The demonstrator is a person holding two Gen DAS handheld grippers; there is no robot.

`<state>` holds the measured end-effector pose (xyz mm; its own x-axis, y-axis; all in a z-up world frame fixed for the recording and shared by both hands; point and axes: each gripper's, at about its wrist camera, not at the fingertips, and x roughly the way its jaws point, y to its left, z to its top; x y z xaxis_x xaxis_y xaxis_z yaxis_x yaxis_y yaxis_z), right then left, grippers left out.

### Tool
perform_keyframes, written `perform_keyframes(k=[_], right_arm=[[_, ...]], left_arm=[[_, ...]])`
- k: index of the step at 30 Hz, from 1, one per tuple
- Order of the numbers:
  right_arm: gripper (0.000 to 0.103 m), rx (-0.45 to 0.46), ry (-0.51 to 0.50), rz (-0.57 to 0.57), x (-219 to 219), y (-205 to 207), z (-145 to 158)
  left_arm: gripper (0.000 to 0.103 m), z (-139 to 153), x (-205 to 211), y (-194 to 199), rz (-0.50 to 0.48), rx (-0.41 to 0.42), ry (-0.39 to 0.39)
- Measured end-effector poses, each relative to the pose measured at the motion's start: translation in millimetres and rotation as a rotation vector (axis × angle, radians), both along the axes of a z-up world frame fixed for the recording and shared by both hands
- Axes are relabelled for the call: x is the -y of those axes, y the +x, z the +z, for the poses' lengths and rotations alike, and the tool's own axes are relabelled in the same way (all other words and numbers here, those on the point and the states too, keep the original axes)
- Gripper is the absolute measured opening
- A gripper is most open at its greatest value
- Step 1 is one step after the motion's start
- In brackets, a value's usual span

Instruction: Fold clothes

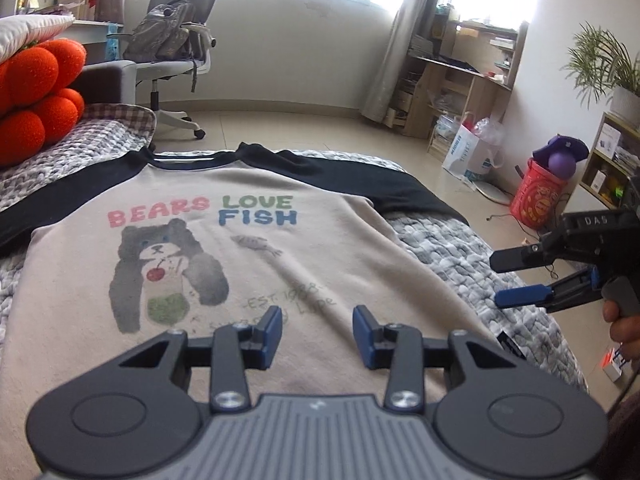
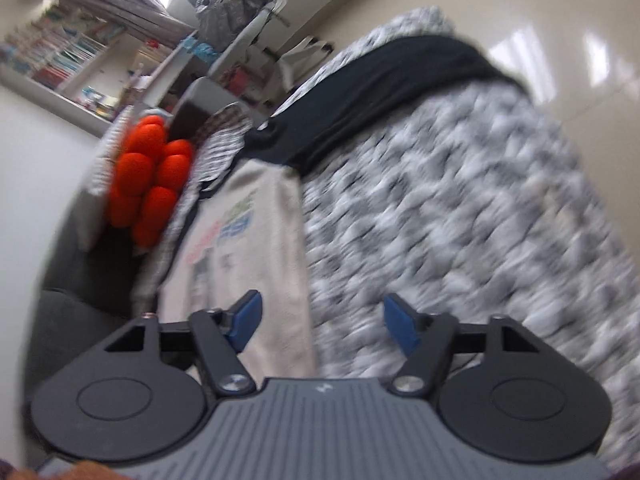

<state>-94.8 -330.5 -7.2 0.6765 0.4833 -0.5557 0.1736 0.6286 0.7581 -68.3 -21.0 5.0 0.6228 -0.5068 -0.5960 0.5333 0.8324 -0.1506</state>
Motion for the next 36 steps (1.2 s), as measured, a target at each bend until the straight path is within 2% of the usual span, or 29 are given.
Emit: perform_keyframes(k=[1, 3, 6, 11, 14, 16, 18, 22, 25, 31, 33, 35, 36], right_arm=[[0.053, -0.006, 0.021, 0.005, 0, -1, -2], [0.047, -0.015, 0.022, 0.001, -1, -2, -3], [0.042, -0.005, 0.02, -0.027, 0, 2, -1], [0.04, 0.012, 0.012, -0.032, -14, 28, 0], [0.032, -0.009, -0.033, -0.021, -27, 51, -6], [0.019, -0.01, -0.061, -0.027, -33, 63, -8], [0.018, -0.006, -0.075, -0.041, -35, 70, -10], [0.005, -0.003, -0.099, -0.067, -35, 76, -13], [0.005, 0.01, -0.146, -0.084, -38, 74, -8], [0.004, 0.061, -0.311, -0.158, -34, 67, 4], [0.004, 0.036, -0.311, -0.148, -32, 69, -4], [0.006, 0.053, -0.311, -0.13, -34, 68, -5], [0.014, 0.06, -0.302, -0.119, -35, 67, -6]], left_arm=[[0.039, -1, 1, 0, -0.005, -0.004, 0.005], [0.039, -5, 4, 1, -0.011, -0.016, 0.012], [0.038, -8, 9, 1, -0.026, -0.03, 0.017], [0.038, -14, 17, -3, -0.041, -0.017, 0.058], [0.038, -17, 19, -5, -0.042, 0.003, 0.09], [0.038, -19, 19, -6, -0.043, 0.014, 0.111], [0.038, -21, 19, -7, -0.043, 0.012, 0.128], [0.038, -26, 18, -6, -0.047, 0.003, 0.16], [0.039, -25, 17, -7, -0.057, 0.004, 0.185], [0.039, -23, 14, -2, -0.074, -0.035, 0.246], [0.039, -23, 11, -3, -0.077, -0.041, 0.249], [0.039, -23, 9, -4, -0.081, -0.039, 0.246], [0.039, -22, 8, -4, -0.083, -0.035, 0.24]])
